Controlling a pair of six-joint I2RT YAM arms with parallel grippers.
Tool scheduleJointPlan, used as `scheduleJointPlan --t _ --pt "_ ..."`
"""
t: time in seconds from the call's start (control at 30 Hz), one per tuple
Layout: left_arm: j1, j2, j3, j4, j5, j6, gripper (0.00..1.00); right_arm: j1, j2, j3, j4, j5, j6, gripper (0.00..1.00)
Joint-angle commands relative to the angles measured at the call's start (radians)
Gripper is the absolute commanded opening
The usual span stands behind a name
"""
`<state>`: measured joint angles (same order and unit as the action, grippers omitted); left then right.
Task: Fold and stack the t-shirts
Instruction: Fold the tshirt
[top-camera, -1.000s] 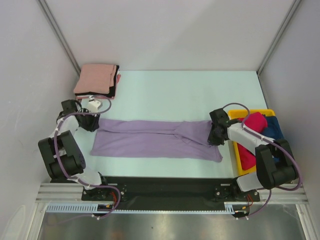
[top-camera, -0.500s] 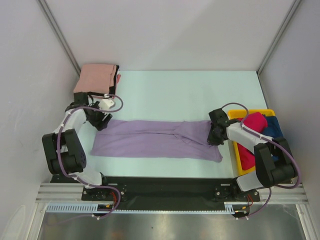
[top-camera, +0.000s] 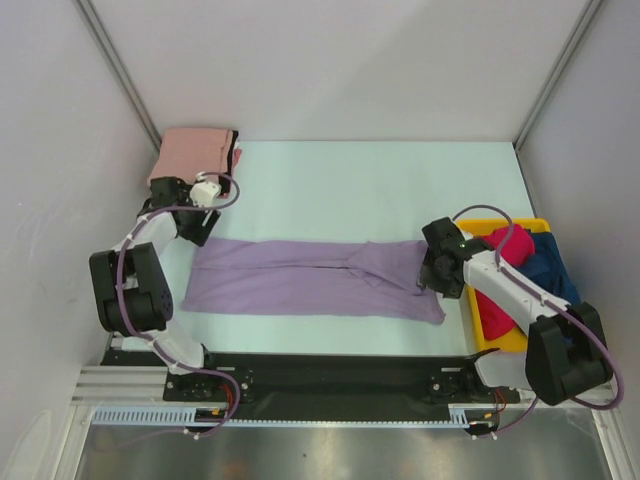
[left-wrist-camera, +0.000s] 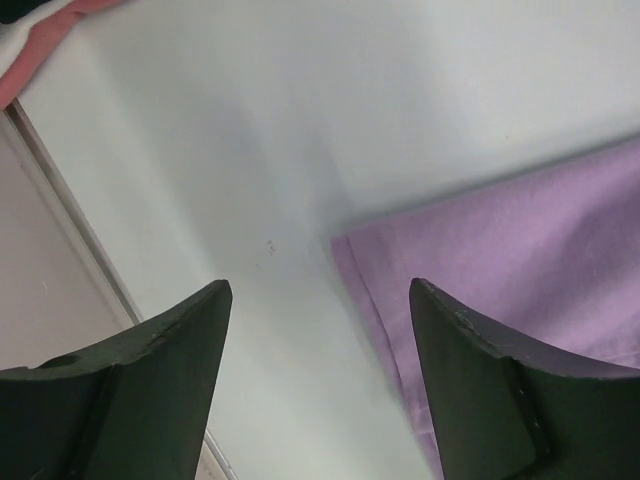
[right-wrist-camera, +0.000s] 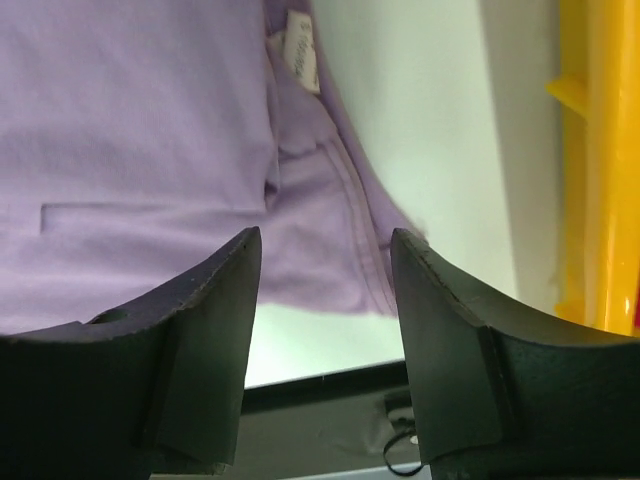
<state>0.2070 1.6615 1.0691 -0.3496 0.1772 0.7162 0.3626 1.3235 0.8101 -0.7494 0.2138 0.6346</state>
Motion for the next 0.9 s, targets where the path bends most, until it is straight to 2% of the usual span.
scheduleJointPlan --t 0.0,0.2,0.3,0.33,0.37,0.4,0.43,0.47,0.5,0.57,0.6,0.63,0.8,0.87 --pt "0.000 0.041 0.055 0.037 -0.019 -0.057 0.78 0.004 -0.061 -0.020 -0.091 0.007 0.066 0.60" --pt "-0.047 0.121 0.058 0.028 -0.035 -0.047 0.79 -0.008 -0.018 -0.108 -0.004 -0.070 0.102 0.58" --pt "-0.060 0.135 0.028 0.043 -0.035 -0.044 0.77 -0.022 0.032 -0.124 0.056 -0.091 0.096 0.48" --pt "-0.060 0.139 0.014 0.043 -0.035 -0.044 0.74 -0.028 0.045 -0.130 0.071 -0.102 0.091 0.35" --pt "-0.060 0.141 0.008 0.040 -0.036 -0.035 0.68 -0.036 0.054 -0.135 0.082 -0.109 0.088 0.28" --pt "-0.060 0.141 0.002 0.029 -0.035 -0.034 0.53 -0.039 0.060 -0.135 0.099 -0.110 0.085 0.22" --pt "-0.060 0.136 -0.007 0.024 -0.033 -0.028 0.45 -0.045 0.075 -0.132 0.105 -0.108 0.076 0.12" --pt "-0.060 0.129 -0.027 0.018 -0.031 -0.017 0.37 -0.059 0.083 -0.118 0.111 -0.106 0.059 0.08" --pt "-0.060 0.121 -0.041 0.011 -0.027 -0.012 0.26 -0.068 0.092 -0.108 0.122 -0.103 0.047 0.04" --pt "-0.060 0.090 -0.086 -0.002 -0.005 0.009 0.15 -0.095 0.135 -0.080 0.137 -0.094 0.007 0.00" --pt "-0.061 0.068 -0.103 -0.008 -0.001 0.017 0.03 -0.105 0.155 -0.042 0.156 -0.087 -0.009 0.00" --pt "-0.060 0.057 -0.135 -0.009 0.001 0.022 0.00 -0.114 0.178 -0.019 0.163 -0.083 -0.022 0.00" --pt "-0.060 -0.029 -0.216 -0.064 0.027 0.057 0.00 -0.165 0.417 0.210 0.193 -0.048 -0.131 0.00" --pt "-0.060 -0.054 -0.242 -0.100 0.045 0.074 0.00 -0.171 0.541 0.371 0.171 -0.045 -0.157 0.00"
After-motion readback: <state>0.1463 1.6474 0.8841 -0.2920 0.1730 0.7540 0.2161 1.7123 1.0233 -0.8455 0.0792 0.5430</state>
